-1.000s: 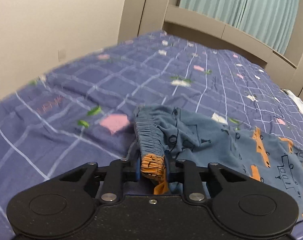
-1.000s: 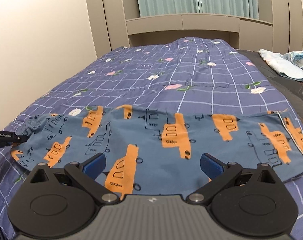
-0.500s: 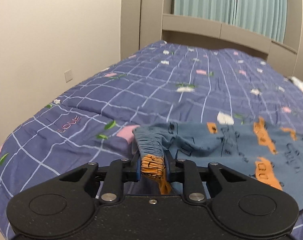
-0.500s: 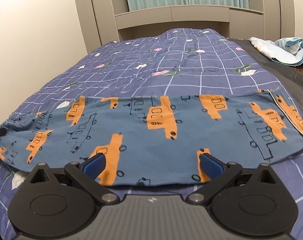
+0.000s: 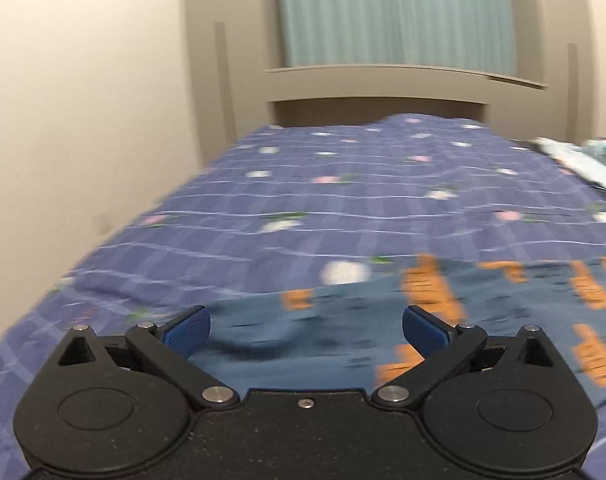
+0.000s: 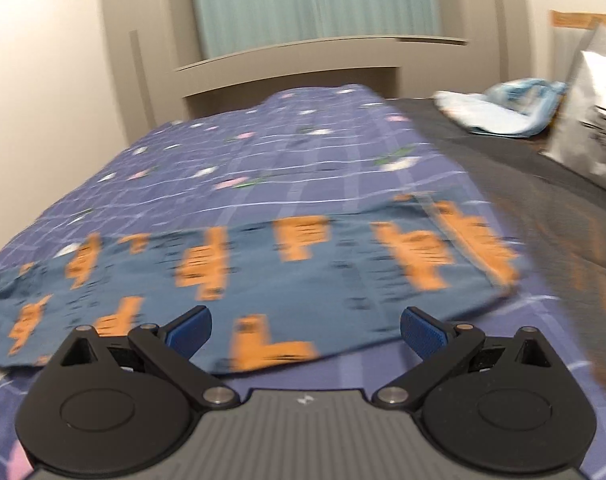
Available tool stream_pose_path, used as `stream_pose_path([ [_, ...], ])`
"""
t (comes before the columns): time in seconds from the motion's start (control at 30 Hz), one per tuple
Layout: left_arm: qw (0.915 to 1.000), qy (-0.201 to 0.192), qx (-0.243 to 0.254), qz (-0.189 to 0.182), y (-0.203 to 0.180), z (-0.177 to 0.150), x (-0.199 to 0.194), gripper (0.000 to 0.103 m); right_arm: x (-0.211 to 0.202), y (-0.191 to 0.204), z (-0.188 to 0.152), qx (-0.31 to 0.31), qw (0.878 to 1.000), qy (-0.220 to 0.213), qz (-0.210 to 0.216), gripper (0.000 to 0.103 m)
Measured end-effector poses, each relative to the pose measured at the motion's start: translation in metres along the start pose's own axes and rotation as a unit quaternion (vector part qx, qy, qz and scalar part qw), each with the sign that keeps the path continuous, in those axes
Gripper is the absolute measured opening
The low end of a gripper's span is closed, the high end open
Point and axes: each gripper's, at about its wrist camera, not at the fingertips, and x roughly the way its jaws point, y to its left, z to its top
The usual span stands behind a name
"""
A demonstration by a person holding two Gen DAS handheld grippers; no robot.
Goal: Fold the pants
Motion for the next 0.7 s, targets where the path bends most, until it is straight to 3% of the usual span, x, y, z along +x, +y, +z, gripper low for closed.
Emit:
stream_pose_path([
  [0.2, 0.9931, 0.010, 0.017, -0.116, -0.077, 0.011, 0.020, 0.102, 0.005, -0.052, 0.004, 0.036, 0.999, 0.013, -0.029, 0.103],
  [0.43, 0.9750, 0.046, 0.015, -0.217, -0.158, 0.010, 0.046, 0.102, 0.026, -0.086, 0.014, 0.095, 0.994, 0.037, 0.039, 0.102],
  [0.53, 0.9702, 0.063, 0.024, -0.233, -0.180, 0.002, 0.058, 0.102, 0.036, -0.091, 0.016, 0.128, 0.990, 0.036, 0.056, 0.097],
  [0.7, 0.9693, 0.095, 0.026, -0.225, -0.190, -0.010, 0.078, 0.102, 0.037, -0.100, 0.011, 0.207, 0.977, 0.001, 0.042, 0.088],
])
